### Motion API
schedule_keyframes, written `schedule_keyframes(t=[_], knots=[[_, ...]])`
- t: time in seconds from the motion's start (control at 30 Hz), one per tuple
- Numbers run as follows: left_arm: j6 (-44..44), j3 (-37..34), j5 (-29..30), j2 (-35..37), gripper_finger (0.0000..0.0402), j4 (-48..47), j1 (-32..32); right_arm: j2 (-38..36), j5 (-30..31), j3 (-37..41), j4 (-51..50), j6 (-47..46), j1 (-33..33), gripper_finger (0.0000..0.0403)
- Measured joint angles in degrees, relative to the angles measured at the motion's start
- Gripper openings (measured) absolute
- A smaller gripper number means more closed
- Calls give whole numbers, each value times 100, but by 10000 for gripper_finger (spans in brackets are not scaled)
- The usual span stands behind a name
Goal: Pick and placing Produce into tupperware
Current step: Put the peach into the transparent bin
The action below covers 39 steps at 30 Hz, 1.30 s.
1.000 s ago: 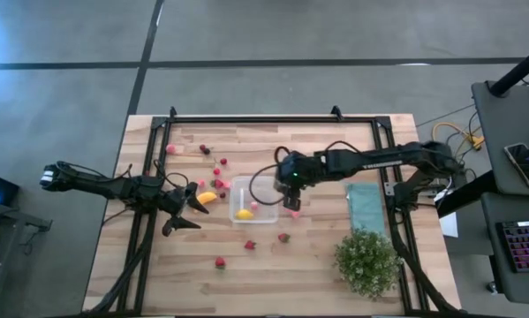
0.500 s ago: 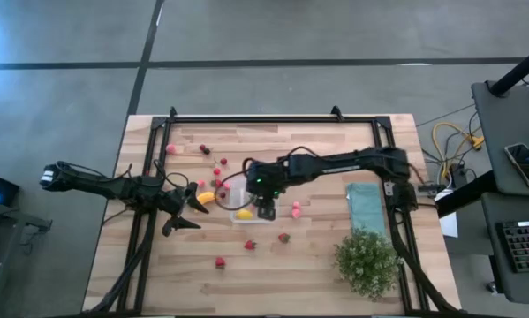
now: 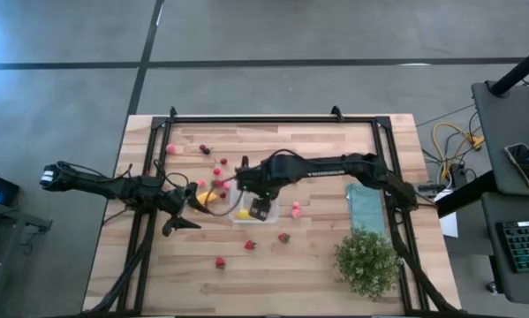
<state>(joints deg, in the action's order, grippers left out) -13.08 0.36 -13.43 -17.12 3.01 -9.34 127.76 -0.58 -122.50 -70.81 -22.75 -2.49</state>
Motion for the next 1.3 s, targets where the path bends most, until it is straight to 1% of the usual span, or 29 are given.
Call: schedule_keyframes(t=[0.1, 0.23, 0.3, 0.47, 0.63, 0.77, 0.97, 1.1, 1.2, 1.3], knots=[[-1, 0, 0, 2, 249, 0, -2, -175, 348, -70, -398, 151, -260, 227], [0, 0, 0, 2, 249, 0, -2, -414, 698, 97, -461, 267, -540, 224], [0, 0, 0, 2, 249, 0, -2, -437, 873, 232, -502, 130, -590, 224], [0, 0, 0, 2, 249, 0, 0, -438, 920, 863, -529, -649, -599, 223], [0, 0, 0, -7, 249, 0, -1, -540, 922, 1528, -505, -746, -769, 223], [0, 0, 1, -7, 249, 0, 0, -940, 901, 2085, -84, -1131, -965, 223], [0, 0, 1, -7, 249, 0, 0, -2045, 1036, 3243, 1109, -2399, -1252, 223], [0, 0, 2, -9, 249, 0, -1, -2721, 1117, 4124, 1482, -3161, -1365, 223], [0, 0, 0, -9, 249, 0, -2, -3032, 1127, 4708, 1674, -3583, -1339, 223], [-1, 0, 0, 2, 249, 0, 0, -3181, 1077, 5132, 1975, -4087, -1219, 223]])
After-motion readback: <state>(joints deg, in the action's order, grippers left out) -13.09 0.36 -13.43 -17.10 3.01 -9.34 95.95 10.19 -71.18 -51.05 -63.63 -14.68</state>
